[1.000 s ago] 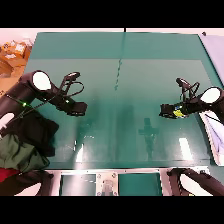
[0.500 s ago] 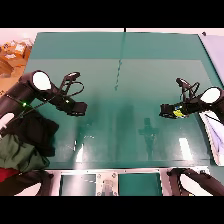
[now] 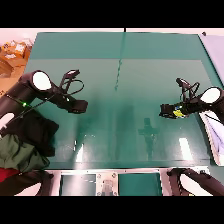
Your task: Fold the shirts.
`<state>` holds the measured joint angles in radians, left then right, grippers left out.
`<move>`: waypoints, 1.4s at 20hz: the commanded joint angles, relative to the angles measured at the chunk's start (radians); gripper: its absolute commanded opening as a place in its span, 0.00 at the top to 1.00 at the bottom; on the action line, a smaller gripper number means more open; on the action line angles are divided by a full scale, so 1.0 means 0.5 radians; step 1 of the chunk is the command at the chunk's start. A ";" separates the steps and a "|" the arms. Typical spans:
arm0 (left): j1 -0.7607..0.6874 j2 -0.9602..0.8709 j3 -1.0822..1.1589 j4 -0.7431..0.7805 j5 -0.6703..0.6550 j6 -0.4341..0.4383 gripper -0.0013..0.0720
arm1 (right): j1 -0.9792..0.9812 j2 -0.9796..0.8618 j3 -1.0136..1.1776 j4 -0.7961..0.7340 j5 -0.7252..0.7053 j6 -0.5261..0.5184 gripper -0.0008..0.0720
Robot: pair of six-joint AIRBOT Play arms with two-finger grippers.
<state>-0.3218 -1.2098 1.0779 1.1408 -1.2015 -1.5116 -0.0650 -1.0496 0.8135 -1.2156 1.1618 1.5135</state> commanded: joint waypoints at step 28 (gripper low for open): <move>0.909 -0.001 -0.598 1.294 -0.254 -0.512 0.94 | 0.002 0.001 -0.002 0.007 -0.156 0.001 0.97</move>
<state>0.1143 -1.2098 0.7609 1.8088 -1.3190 -1.8126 -0.0639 -1.0496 0.8124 -1.2129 1.0840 1.5135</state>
